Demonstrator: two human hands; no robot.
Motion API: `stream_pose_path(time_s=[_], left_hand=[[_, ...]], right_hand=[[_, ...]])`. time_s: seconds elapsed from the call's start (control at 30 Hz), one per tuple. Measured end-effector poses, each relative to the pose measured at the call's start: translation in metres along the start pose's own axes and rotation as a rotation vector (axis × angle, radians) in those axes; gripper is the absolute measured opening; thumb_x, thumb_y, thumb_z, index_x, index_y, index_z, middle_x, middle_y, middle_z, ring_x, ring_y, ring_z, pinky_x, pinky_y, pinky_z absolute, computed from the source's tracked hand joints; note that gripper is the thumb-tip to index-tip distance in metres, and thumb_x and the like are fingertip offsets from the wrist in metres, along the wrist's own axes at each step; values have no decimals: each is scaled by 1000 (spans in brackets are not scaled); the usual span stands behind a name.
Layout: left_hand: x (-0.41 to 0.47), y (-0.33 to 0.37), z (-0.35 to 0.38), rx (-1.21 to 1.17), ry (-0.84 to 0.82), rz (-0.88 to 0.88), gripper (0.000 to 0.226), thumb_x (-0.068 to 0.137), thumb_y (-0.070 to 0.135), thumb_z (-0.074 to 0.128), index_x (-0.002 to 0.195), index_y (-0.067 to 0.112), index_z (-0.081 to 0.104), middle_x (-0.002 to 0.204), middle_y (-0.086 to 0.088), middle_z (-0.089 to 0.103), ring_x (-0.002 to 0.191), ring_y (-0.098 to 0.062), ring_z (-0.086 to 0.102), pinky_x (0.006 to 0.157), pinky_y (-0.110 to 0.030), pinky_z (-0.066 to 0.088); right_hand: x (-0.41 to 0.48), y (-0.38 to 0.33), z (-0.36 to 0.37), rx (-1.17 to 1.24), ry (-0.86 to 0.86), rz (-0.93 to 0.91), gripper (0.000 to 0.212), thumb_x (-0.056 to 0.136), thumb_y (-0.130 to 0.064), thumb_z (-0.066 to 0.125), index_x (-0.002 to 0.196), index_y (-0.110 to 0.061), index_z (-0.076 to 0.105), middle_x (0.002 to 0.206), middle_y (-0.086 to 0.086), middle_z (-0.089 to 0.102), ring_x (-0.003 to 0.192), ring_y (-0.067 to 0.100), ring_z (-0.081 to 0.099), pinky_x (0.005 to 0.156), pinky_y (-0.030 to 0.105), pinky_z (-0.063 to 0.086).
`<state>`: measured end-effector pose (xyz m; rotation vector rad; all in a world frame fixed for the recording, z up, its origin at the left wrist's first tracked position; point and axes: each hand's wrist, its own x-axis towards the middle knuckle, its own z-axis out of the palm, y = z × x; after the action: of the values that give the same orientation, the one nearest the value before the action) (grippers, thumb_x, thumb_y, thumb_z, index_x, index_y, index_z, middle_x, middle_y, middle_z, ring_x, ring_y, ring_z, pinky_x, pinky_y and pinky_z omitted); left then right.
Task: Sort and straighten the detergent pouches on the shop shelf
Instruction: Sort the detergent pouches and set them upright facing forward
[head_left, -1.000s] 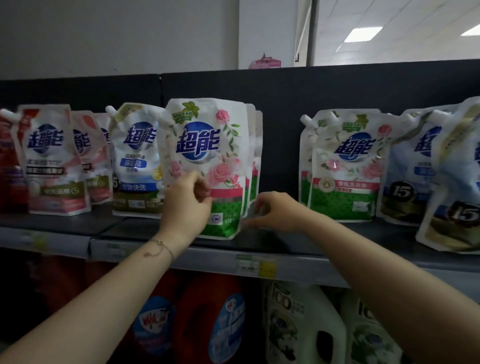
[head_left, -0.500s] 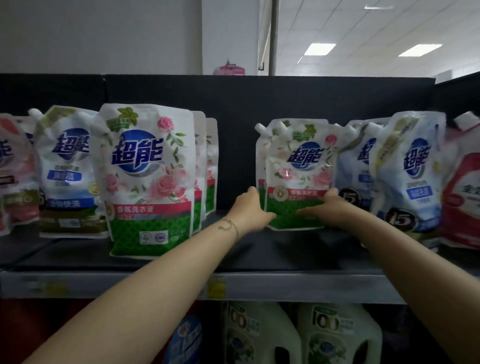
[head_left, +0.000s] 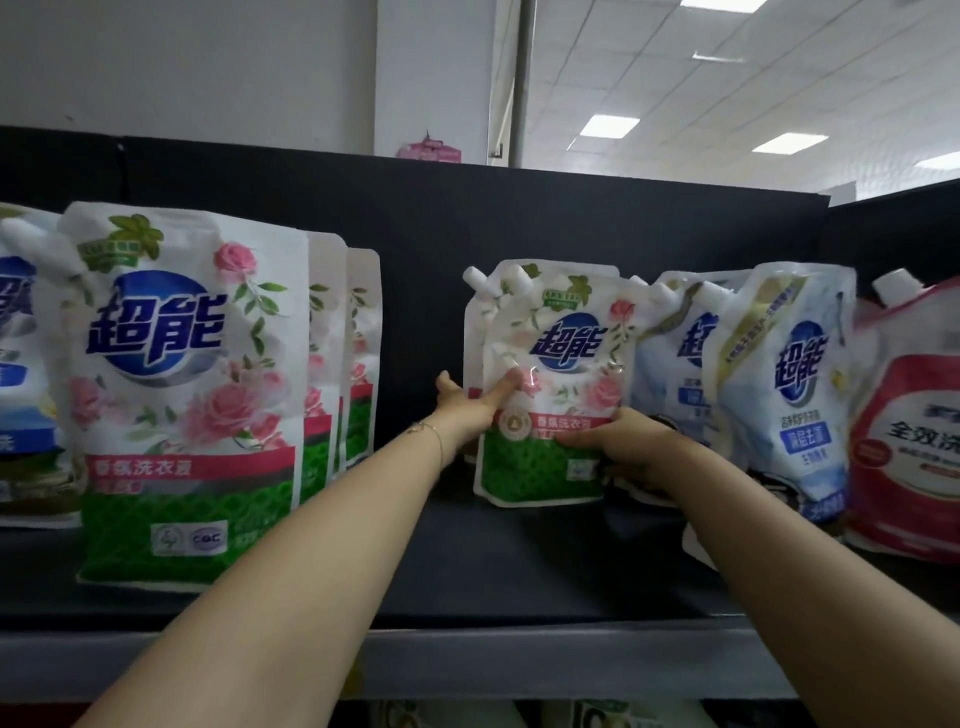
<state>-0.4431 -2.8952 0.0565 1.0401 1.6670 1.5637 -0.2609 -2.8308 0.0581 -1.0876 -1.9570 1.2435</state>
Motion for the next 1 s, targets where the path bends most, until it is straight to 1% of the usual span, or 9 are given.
stream_pose_path(time_s=[0.1,0.17,0.23,0.37,0.43,0.57,0.73,0.83,1.0], left_hand=[[11,-3,-2,-86,-76,9,131,51,68,80,150,27,4,141,-11,45,121,-32,53,100,-54,44],[15,-6,-3,-159,-109,34,127,42,65,84,144,19,23,125,-9,58,107,-28,62,94,-52,49],[16,-8,-1,-206,-69,56,119,37,63,82,134,11,37,115,-10,63,99,-25,66,91,-47,53],[15,-10,-2,-203,81,108,104,26,67,80,109,12,52,105,-10,68,91,-23,68,87,-42,55],[15,-11,-5,-179,126,124,99,22,71,79,100,15,54,101,-8,69,90,-22,68,87,-42,55],[12,-12,-13,-123,196,114,103,18,78,77,97,17,54,99,-5,68,90,-22,67,87,-43,55],[2,-15,-29,-134,349,127,83,39,65,84,98,15,53,97,-2,65,89,-20,64,82,-37,53],[-1,-18,-41,-171,433,167,90,36,65,83,103,11,57,98,-3,67,90,-21,65,83,-38,55],[1,-21,-58,-120,481,205,73,55,58,83,103,8,61,102,-3,69,95,-22,66,87,-33,53]], right_hand=[[7,2,-4,-10,0,-14,52,75,-22,80,122,-14,59,119,3,65,94,17,63,78,29,52],[12,2,-6,-22,12,-23,54,73,-23,81,121,-13,60,118,3,65,96,18,63,81,28,50],[17,2,-8,-42,11,-29,53,72,-24,82,120,-13,60,117,3,66,98,18,63,84,29,49],[24,2,-8,-41,-26,-44,35,80,-23,77,107,-19,55,92,-9,62,78,4,58,63,17,45],[25,0,-7,-52,-46,-28,46,77,-27,79,113,-17,53,98,-8,63,84,7,60,68,20,48],[34,4,-1,-86,-23,18,100,52,-49,89,132,-16,40,121,1,58,104,21,60,87,39,54],[36,2,18,-25,-42,21,93,56,-39,91,125,-26,30,115,1,55,101,25,61,73,40,58],[40,-2,34,46,-80,12,89,60,-29,90,125,-25,29,115,0,56,101,21,59,75,38,54],[43,-13,54,13,-202,23,65,60,-31,88,113,-24,51,110,-1,65,100,20,62,86,35,51]])
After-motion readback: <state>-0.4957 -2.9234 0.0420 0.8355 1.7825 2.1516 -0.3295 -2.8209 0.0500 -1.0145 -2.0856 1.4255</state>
